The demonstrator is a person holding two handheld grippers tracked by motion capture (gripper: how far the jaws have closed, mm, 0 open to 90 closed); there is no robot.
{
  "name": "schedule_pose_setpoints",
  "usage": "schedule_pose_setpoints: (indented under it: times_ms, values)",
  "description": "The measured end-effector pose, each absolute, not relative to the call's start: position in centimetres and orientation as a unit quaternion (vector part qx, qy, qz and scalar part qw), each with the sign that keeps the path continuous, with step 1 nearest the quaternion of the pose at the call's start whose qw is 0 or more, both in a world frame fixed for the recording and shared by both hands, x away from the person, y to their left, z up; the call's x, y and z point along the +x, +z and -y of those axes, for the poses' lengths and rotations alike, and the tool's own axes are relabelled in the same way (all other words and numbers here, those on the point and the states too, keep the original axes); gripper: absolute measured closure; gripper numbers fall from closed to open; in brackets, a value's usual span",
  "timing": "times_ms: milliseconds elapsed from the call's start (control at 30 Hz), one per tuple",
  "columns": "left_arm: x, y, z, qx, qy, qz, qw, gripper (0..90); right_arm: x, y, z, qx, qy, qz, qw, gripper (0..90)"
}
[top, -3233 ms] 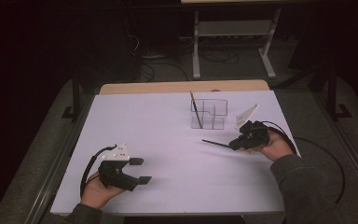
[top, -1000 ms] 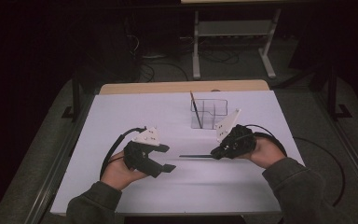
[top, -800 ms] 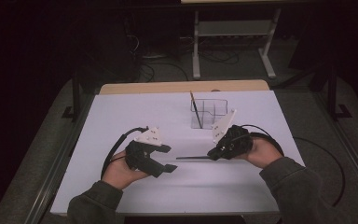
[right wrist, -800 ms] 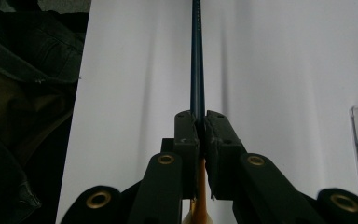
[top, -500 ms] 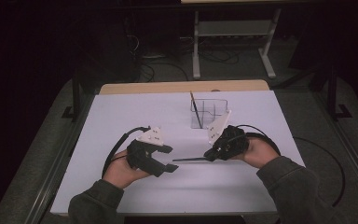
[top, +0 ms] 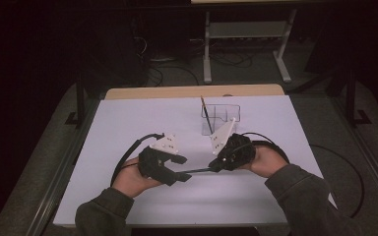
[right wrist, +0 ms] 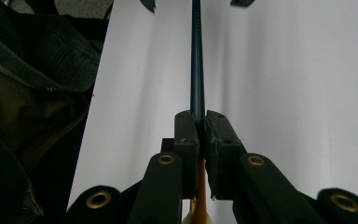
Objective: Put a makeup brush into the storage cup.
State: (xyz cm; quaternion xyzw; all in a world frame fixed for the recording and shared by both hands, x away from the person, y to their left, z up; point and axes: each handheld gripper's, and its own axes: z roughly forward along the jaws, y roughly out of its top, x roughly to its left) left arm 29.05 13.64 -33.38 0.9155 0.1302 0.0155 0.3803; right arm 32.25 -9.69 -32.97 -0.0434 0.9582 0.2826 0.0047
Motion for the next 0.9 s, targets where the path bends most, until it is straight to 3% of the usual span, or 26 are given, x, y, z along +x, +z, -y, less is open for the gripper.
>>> schedule_pose_setpoints:
  times_ms: [900]
  values:
    - [29.3,-34.0,-12.4,0.932,-0.018,-0.111,0.343,64.9,31.5,-32.8,7.5,-0.069,0.273,-0.960,0.001,83.2]
